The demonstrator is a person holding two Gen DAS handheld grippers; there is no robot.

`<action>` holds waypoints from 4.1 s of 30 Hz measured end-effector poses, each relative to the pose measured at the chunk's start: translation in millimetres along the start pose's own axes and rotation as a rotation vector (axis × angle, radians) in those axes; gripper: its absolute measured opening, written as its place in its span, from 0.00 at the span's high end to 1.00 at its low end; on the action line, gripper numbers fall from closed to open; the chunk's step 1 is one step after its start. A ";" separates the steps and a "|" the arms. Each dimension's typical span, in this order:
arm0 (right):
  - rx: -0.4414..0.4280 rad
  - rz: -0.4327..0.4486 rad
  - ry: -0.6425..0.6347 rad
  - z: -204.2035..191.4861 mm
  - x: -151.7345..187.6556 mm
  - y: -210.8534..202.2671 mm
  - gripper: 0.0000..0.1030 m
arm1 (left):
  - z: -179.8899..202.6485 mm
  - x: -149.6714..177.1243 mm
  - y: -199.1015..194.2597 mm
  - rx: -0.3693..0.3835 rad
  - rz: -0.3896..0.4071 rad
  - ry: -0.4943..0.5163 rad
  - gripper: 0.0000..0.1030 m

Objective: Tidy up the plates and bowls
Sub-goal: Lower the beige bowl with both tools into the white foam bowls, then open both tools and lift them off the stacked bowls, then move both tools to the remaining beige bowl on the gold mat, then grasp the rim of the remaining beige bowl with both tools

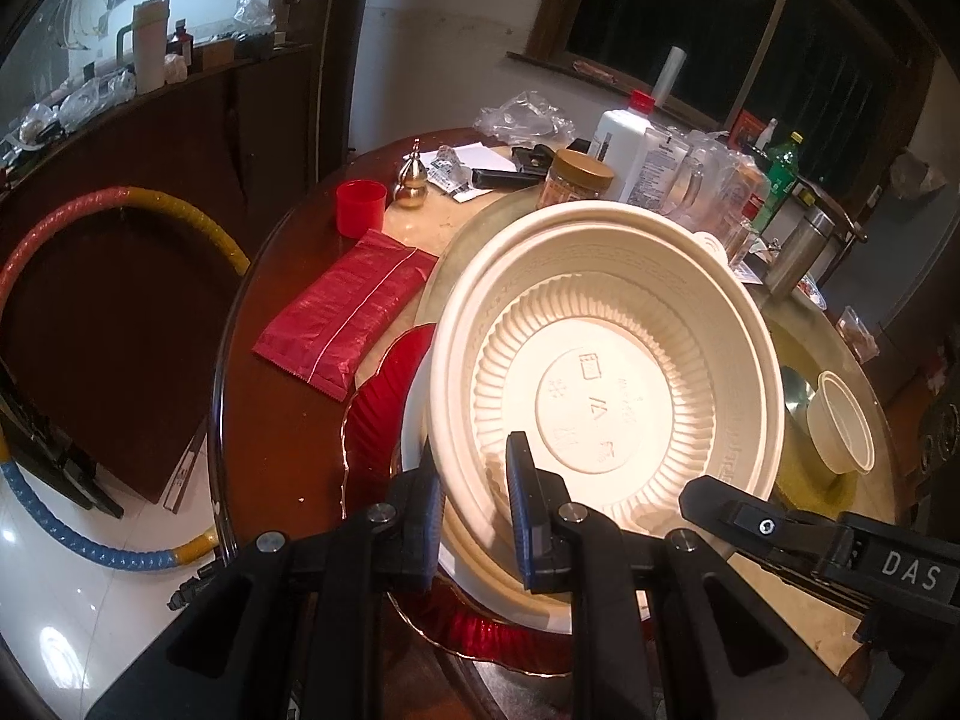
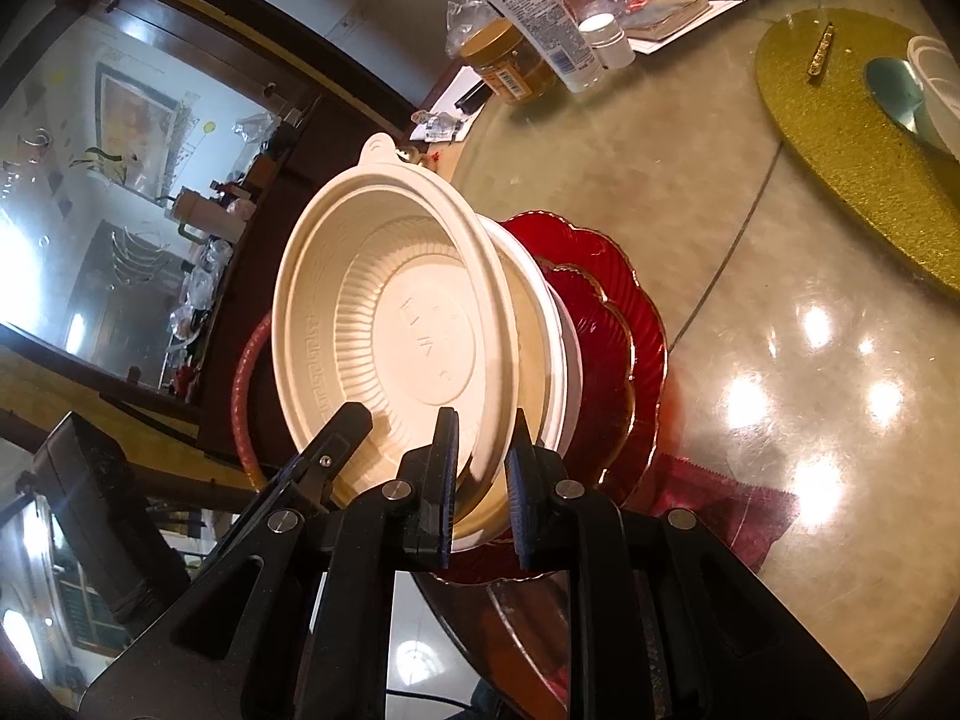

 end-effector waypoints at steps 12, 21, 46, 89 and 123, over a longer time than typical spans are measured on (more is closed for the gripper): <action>-0.033 -0.031 0.001 -2.6 -1.6 -3.0 0.76 | -3.8 -3.1 -3.5 0.007 0.004 -0.035 0.81; -0.051 -0.022 -0.006 -3.8 -2.1 -11.4 0.75 | -6.4 -8.5 -13.5 -0.003 0.053 -0.061 0.39; -0.079 0.229 0.195 106.7 -28.2 -93.7 0.20 | 118.0 -16.2 -33.0 0.105 0.250 0.120 0.16; 0.423 0.505 0.399 308.7 -114.9 -209.5 0.00 | 338.5 -9.9 140.1 0.196 -0.119 0.319 0.16; 0.183 0.442 0.493 319.0 -123.0 -173.4 0.85 | 358.1 5.9 155.3 0.248 -0.119 0.470 0.83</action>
Point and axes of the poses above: each gripper's, at about its wrist camera, not at the fingertips, and y roughly the way its jaws point, z to its right, x to its underside, the point moved 4 cm from there along y, roughly the way its jaws point, and after that the axes turned 5 degrees about y, right-handed, at the moved point
